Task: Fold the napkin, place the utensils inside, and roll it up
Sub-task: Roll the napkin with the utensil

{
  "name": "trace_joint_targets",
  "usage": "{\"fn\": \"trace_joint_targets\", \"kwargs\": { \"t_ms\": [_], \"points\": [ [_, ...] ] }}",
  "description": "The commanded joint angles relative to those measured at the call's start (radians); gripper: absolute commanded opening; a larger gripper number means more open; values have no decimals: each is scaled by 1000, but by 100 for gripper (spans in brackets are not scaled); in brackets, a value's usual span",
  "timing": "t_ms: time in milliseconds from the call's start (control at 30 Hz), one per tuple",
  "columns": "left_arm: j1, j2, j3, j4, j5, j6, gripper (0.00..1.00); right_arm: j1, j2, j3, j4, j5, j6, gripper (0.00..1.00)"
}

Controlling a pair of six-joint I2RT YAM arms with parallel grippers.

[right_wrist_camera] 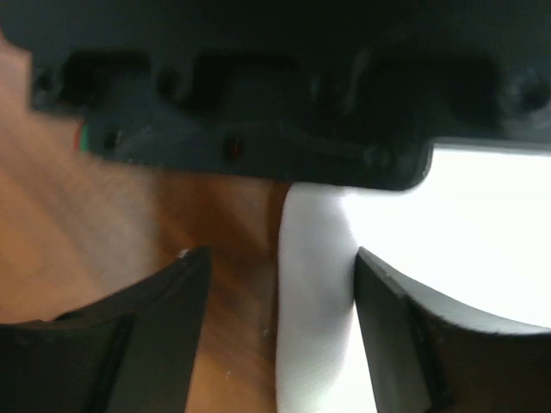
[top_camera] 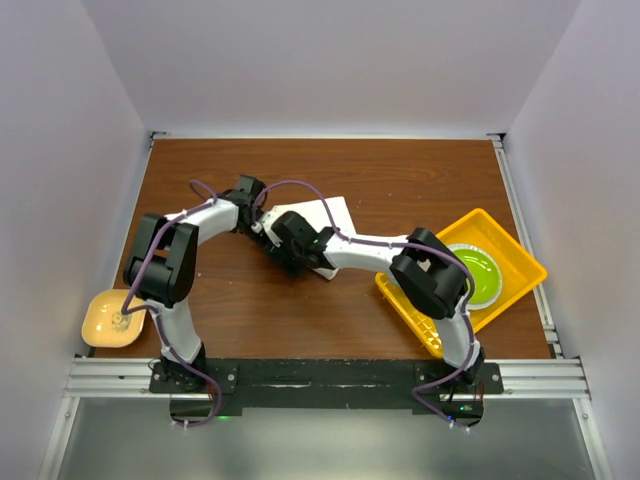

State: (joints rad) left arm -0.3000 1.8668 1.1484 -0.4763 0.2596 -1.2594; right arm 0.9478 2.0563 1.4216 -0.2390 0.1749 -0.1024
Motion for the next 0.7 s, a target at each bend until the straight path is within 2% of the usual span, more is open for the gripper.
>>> {"fn": "trace_joint_targets", "kwargs": {
  "t_ms": [0,67,100,233,267,300,400,500,667],
  "points": [
    [-1,49,-36,-93,-8,43,0,6,66,66,31,167,-75,59],
    [1,46,-44,-94,-2,48,0,3,88,89,11,166,-69,51],
    [2,42,-47,-90,0,51,0,2,94,89,7,155,-62,37],
    [18,22,-33,-84,1,104,2,-3,110,79,-2,40,-5,9],
    [24,16,-27,-85,-3,120,7,-4,110,71,-3,-6,24,5],
    [35,-4,-21,-87,-23,136,21,-15,107,63,4,-37,41,2],
    [62,-59,0,-82,-71,193,44,-59,99,30,36,-204,134,0],
    [90,-107,4,-76,-95,235,54,-136,99,-13,101,-413,233,0],
    [117,-170,-81,11,-46,223,57,-276,192,22,159,-788,407,0]
  ]
}}
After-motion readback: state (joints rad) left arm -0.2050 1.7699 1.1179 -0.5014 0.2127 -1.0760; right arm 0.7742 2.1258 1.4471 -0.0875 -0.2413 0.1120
